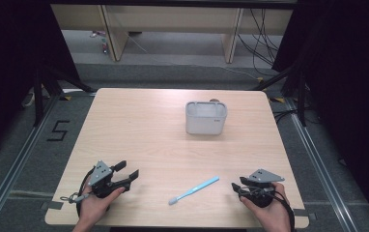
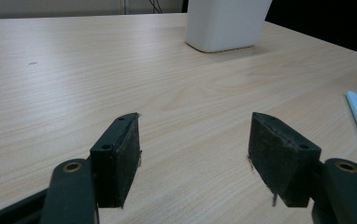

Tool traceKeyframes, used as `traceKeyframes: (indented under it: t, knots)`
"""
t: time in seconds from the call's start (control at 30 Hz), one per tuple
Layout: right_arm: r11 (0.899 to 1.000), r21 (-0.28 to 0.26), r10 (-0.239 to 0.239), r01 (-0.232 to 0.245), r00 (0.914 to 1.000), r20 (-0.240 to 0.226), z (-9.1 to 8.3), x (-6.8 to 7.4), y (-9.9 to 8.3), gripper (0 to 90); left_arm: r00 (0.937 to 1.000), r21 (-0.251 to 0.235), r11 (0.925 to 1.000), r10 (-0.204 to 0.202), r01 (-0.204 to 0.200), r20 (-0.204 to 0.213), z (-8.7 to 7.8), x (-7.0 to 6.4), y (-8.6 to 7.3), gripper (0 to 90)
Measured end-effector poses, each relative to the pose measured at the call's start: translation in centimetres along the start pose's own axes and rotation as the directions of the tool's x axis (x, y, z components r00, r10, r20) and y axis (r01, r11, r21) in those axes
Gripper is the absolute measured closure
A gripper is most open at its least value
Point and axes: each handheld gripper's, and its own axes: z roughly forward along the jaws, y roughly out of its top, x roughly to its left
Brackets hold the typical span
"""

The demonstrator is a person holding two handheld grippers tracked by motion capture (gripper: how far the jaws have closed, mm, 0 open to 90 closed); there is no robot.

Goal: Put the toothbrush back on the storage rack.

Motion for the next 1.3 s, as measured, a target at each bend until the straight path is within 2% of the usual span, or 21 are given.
traceKeyframes:
  t: [0.07, 0.17, 0.2, 0.23, 0.3, 0.37, 0.4, 0.53, 0.67, 0.7, 0.73, 0.8, 0.87, 0.93, 0.97, 1.0, 1.1, 1.13, 1.2, 1.23, 1.3]
  knots:
    - [0.999, 0.002, -0.04, 0.04, 0.9991, 0.012, 0.0, 0.0, 0.3, 57.6, 1.0, -0.011, 0.9999, 0.0, 0.0, 0.009, 0.1, 0.0, 0.0, 33.7]
    - [0.996, 0.055, -0.067, 0.069, 0.997, -0.038, 0.0, 0.3, 0.7, 57.6, 0.9999, 0.0, 0.9999, 0.011, -0.011, 0.004, 0.0, -0.1, 0.0, 33.8]
    - [0.99, 0.054, -0.129, 0.13, 0.9913, -0.025, 0.0, 0.2, 0.9, 57.6, 0.9999, 0.001, 0.9999, 0.012, -0.012, 0.005, 0.0, -0.1, 0.0, 33.8]
    - [0.99, 0.086, -0.112, 0.116, 0.9927, -0.045, -0.1, 0.5, 1.1, 57.4, 0.9999, 0.001, 0.9999, 0.012, -0.012, 0.005, 0.0, -0.2, 0.0, 33.8]
    - [0.977, 0.108, -0.177, 0.183, 0.9821, -0.066, 0.1, 0.4, 1.5, 56.7, 0.9999, 0.002, 0.9999, 0.015, -0.015, 0.006, 0.0, -0.2, 0.0, 33.9]
    - [0.965, 0.165, -0.192, 0.203, 0.9781, -0.081, 0.2, 0.6, 1.9, 55.5, 0.9999, 0.003, 0.9999, 0.013, -0.013, 0.008, 0.0, -0.2, 0.0, 33.9]
    - [0.952, 0.195, -0.221, 0.236, 0.9707, -0.095, 0.2, 0.4, 2.2, 55.2, 0.9999, 0.003, 0.9999, 0.014, -0.014, 0.009, -0.1, -0.2, 0.0, 33.9]
    - [0.924, 0.243, -0.274, 0.296, 0.954, -0.121, 0.7, 0.2, 3.0, 55.2, 0.9999, 0.003, 0.9999, 0.01, -0.01, 0.011, 0.0, -0.1, 0.0, 34.0]
    - [0.875, 0.313, -0.33, 0.369, 0.9282, -0.172, 0.9, 0.2, 3.6, 55.7, 0.9999, 0.005, 0.9999, 0.012, -0.012, 0.013, 0.0, -0.2, 0.0, 34.0]
    - [0.863, 0.318, -0.348, 0.393, 0.9181, -0.19, 1.1, 0.2, 3.8, 55.7, 0.9998, 0.005, 0.9999, 0.013, -0.013, 0.013, 0.0, -0.2, 0.0, 34.0]
    - [0.86, 0.334, -0.337, 0.387, 0.9204, -0.198, 1.1, 0.3, 3.9, 55.6, 0.9998, 0.005, 0.9999, 0.014, -0.014, 0.012, 0.0, -0.2, 0.0, 34.0]
    - [0.843, 0.333, -0.363, 0.422, 0.9041, -0.226, 1.4, 0.2, 4.2, 55.3, 0.9997, -0.005, 0.9999, 0.013, -0.012, 0.023, 0.1, -0.2, -0.1, 34.0]
    - [0.838, 0.355, -0.354, 0.414, 0.9083, -0.223, 1.5, 0.3, 4.4, 55.3, 0.9998, 0.011, 0.9998, 0.015, -0.016, 0.014, 0.0, -0.2, 0.0, 34.0]
    - [0.821, 0.352, -0.384, 0.449, 0.8911, -0.242, 1.8, 0.1, 4.7, 55.3, 0.9997, 0.01, 0.9998, 0.016, -0.016, 0.019, 0.0, -0.2, 0.0, 34.1]
    - [0.819, 0.368, -0.376, 0.441, 0.8957, -0.237, 1.8, 0.1, 4.8, 55.2, 0.9996, 0.01, 0.9998, 0.016, -0.017, 0.022, 0.0, -0.2, 0.0, 34.1]
    - [0.81, 0.378, -0.38, 0.448, 0.8923, -0.244, 1.8, 0.2, 4.9, 55.2, 0.9996, 0.011, 0.9998, 0.016, -0.016, 0.024, 0.0, -0.2, 0.0, 34.1]
    - [0.776, 0.414, -0.39, 0.476, 0.878, -0.277, 2.0, 0.3, 5.3, 55.4, 0.9996, 0.011, 0.9999, 0.013, -0.013, 0.025, 0.0, -0.1, 0.0, 34.1]
    - [0.759, 0.425, -0.398, 0.493, 0.8685, -0.295, 2.1, 0.3, 5.4, 55.9, 0.9996, 0.011, 0.9998, 0.014, -0.014, 0.025, 0.0, -0.1, 0.0, 34.1]
    - [0.708, 0.465, -0.415, 0.532, 0.8459, -0.335, 2.3, 0.4, 5.6, 57.6, 0.9995, 0.012, 0.9998, 0.019, -0.019, 0.025, 0.0, -0.2, 0.0, 34.1]
    - [0.687, 0.465, -0.433, 0.559, 0.8283, -0.356, 2.5, 0.4, 5.7, 57.9, 0.9995, 0.013, 0.9997, 0.02, -0.02, 0.025, 0.0, -0.2, 0.0, 34.1]
    - [0.66, 0.476, -0.442, 0.581, 0.8126, -0.38, 2.9, 0.5, 5.7, 58.4, 0.9995, 0.013, 0.9997, 0.021, -0.021, 0.026, 0.0, -0.2, 0.0, 34.2]
